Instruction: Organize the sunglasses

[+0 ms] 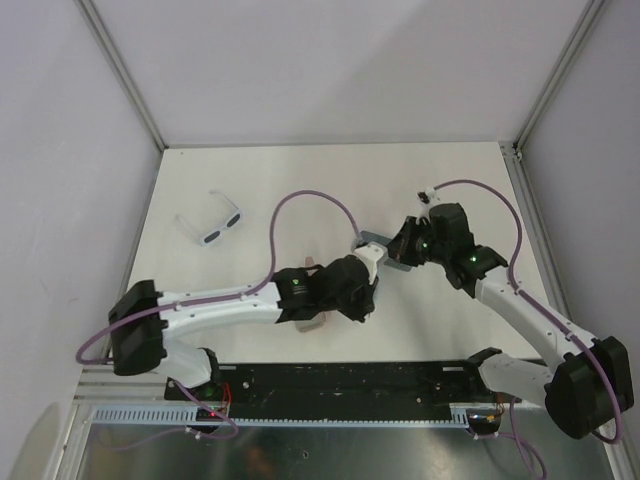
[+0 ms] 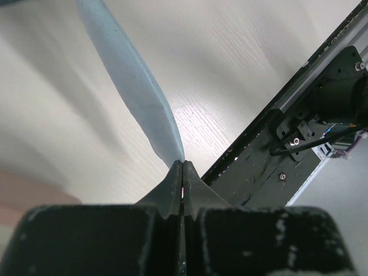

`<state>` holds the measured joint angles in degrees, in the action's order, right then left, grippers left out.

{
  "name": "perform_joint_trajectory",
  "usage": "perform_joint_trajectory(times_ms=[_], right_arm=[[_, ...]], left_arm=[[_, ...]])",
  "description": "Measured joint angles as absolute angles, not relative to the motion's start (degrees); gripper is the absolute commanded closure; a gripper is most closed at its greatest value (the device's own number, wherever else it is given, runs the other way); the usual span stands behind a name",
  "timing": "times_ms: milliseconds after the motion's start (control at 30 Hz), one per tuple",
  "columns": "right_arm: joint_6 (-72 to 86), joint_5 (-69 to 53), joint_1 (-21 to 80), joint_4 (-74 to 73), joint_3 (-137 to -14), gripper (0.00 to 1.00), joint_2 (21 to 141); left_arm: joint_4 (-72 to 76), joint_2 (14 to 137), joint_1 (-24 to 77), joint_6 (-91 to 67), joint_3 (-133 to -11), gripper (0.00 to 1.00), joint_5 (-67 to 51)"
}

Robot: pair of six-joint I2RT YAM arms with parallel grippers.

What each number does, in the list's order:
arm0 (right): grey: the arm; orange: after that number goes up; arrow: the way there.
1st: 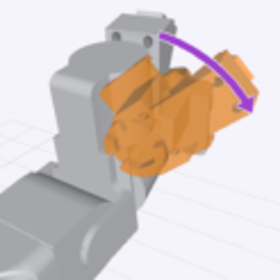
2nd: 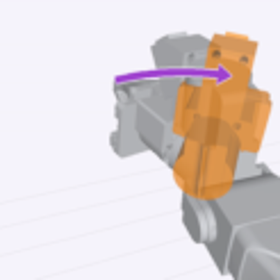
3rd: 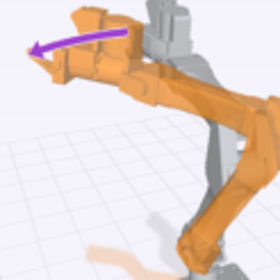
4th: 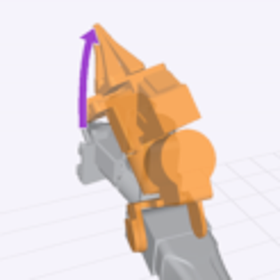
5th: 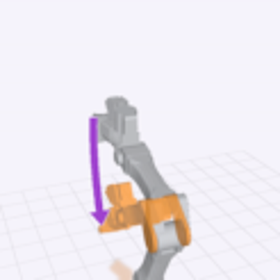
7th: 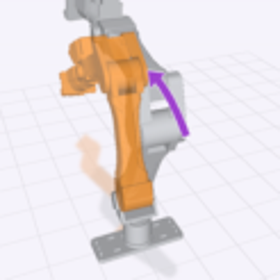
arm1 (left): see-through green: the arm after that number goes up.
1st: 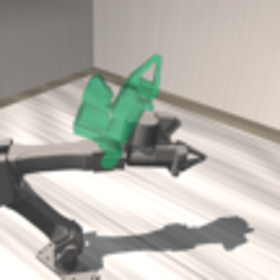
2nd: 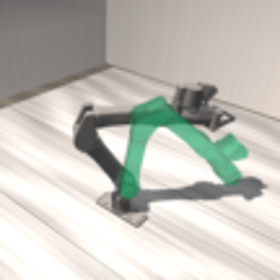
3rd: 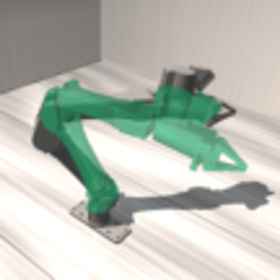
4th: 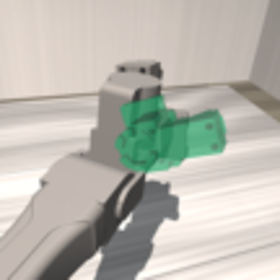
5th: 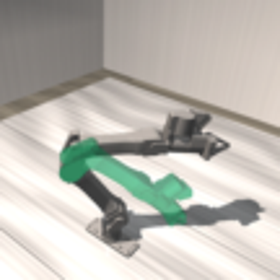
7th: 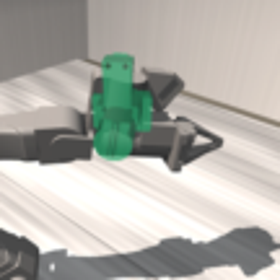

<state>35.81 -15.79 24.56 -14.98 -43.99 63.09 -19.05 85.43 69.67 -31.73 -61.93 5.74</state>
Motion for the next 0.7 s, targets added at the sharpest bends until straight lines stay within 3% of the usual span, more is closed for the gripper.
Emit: perform_joint_trajectory(times_ms=[700], right_arm=[[37.91,-15.99,44.18,-10.2,-66.13,1.0,85.93]], left_arm=[[-28.86,57.82,60.8,-35.07,-49.63,1.0,5.93]])
